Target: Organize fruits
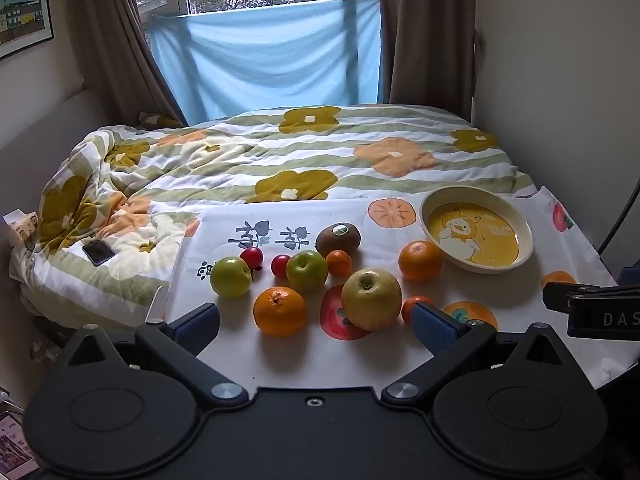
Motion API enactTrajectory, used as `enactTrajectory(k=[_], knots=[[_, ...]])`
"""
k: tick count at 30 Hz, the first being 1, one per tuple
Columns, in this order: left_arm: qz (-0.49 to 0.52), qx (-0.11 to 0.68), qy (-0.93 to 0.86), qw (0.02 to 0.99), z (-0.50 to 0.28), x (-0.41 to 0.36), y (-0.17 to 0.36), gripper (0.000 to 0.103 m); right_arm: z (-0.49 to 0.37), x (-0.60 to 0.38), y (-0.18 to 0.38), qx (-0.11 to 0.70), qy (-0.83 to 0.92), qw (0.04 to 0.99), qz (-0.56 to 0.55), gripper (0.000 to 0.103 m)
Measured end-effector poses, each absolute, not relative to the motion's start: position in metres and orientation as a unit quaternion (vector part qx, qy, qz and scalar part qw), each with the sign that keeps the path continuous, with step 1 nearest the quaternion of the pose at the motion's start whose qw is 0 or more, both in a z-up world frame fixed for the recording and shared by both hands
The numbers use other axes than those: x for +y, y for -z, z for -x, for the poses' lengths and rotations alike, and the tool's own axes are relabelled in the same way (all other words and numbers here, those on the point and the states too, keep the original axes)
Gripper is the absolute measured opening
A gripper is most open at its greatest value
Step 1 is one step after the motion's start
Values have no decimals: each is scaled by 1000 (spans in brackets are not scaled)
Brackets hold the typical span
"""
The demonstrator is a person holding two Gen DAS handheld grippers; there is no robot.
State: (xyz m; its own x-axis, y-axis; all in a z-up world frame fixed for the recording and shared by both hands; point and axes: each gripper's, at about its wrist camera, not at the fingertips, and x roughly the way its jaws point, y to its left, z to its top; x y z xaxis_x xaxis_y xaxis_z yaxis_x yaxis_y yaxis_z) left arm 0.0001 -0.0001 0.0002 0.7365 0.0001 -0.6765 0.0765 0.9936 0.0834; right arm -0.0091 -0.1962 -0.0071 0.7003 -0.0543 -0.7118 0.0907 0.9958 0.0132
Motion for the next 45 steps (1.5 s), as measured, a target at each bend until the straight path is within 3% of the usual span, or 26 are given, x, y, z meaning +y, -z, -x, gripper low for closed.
enactTrajectory(k=[45], knots=[[-40,344,12,938,1,6,0,103,3,-202,8,386,45,921,-28,103]])
